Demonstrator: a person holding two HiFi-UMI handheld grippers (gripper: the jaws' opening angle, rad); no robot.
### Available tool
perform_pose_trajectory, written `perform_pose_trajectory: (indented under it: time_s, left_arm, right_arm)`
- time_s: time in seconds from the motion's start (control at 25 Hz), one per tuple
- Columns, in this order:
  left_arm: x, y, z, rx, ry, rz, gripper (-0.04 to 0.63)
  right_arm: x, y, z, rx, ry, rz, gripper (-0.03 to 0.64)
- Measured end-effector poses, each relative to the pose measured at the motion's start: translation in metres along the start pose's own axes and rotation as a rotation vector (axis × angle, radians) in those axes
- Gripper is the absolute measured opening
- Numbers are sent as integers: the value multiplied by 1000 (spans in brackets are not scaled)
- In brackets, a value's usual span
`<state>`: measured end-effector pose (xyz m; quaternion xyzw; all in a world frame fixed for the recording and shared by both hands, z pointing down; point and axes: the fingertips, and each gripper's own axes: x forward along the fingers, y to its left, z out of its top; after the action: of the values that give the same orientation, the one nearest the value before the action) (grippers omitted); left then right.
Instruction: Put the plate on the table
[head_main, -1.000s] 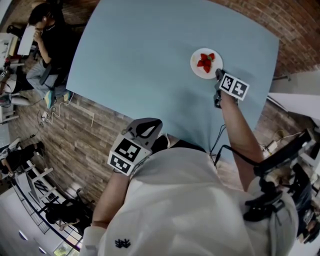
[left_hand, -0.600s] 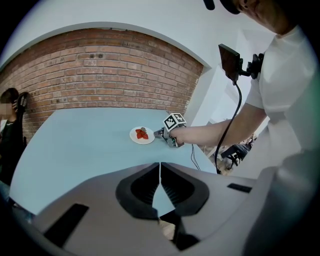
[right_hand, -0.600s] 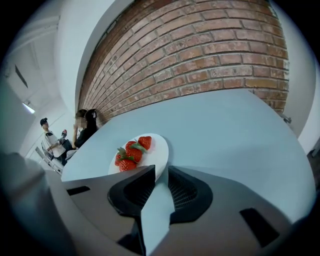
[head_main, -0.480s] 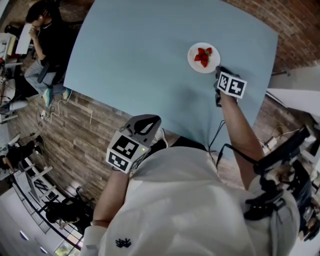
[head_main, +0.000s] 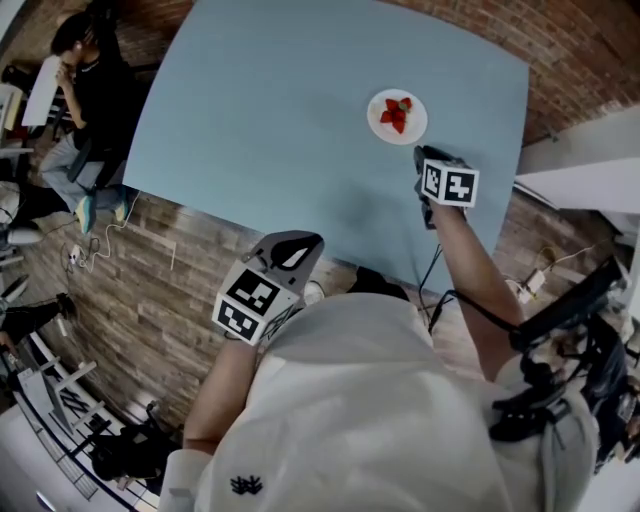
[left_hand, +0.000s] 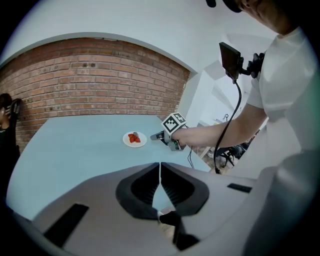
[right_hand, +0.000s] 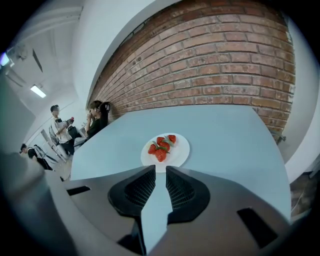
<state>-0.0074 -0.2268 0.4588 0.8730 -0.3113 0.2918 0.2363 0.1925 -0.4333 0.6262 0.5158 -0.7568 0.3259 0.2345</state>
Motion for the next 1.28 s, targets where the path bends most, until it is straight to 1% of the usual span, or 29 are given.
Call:
perform_pose_trajectory:
  time_s: [0.16,0.36,0.6,0.64,0.8,1.0,1.28]
  left_arm:
    - [-16,-5,-5,32,-34,-32,11]
    - [-52,-18,-29,64,-55,-48,11]
    - [-87,-35,-44,107,-121,-78,11]
    - [-94,-40,-50,109,-127,-84,11]
    - [-121,-55,-79,109,-147,-100,11]
    - [-150,-71,-110,83,-193,-126,11]
    - [-167,-86,-136,104,-207,-147,11]
  right_arm:
    - [-27,27,-4,-35,-14,9,67]
    - [-65,91,-37,-25,-13,95,67]
    - [-113,150,-61,-118,-17,153,59]
    - [-122,159,-67,-128,-13,156,32]
    - [-153,195,-95,-153,-11,169,9]
    - [-189,246,-134,-209,-11,216,9]
    - [-232,296,-161,-286,-39,245,9]
